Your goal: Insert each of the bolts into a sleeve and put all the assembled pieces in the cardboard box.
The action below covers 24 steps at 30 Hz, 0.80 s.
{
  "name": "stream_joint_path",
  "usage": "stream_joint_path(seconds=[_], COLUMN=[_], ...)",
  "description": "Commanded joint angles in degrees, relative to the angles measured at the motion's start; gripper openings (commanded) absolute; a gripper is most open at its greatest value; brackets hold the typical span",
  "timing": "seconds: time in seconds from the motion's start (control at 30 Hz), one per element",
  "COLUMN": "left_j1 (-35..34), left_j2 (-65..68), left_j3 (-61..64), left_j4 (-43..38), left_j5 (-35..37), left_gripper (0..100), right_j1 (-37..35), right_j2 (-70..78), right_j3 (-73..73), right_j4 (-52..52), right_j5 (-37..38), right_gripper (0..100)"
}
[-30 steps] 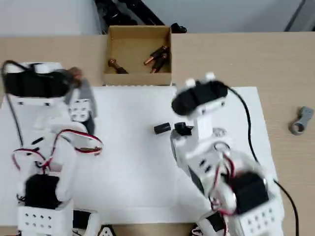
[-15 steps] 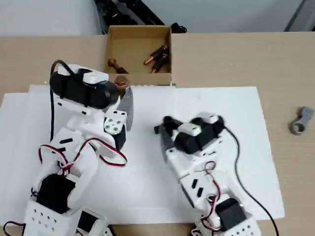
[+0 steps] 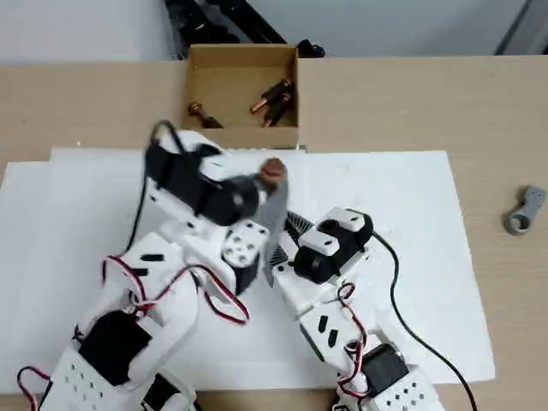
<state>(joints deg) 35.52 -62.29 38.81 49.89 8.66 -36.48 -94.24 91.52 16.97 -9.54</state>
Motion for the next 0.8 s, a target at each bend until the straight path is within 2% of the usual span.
stream_joint_path(seconds=[0.0,0.2,0.5,0.77], left_j1=[1.1,0.8,-4.4,-4.5], left_j2=[-0.8,-0.5,-1.0,-1.0], left_j3=[-1.4,0.1,7.3,8.0], left_j4=[-2.4,-2.8,-10.1,-10.4], left_j5=[0.1,0.0,-0.7,-0.6], left_gripper=[1,1,1,1], right_j1=[-0.8,-0.9,-0.7,-0.7], right_j2=[-1.0,-1.1,-1.2,-1.2], right_j3=[0.4,0.7,0.0,-1.2], right_j4=[-1.5,-1.5,-1.8,-5.1], right_j5=[3.2,5.9,5.9,5.9], right_gripper=[0.2,0.2,0.2,0.2])
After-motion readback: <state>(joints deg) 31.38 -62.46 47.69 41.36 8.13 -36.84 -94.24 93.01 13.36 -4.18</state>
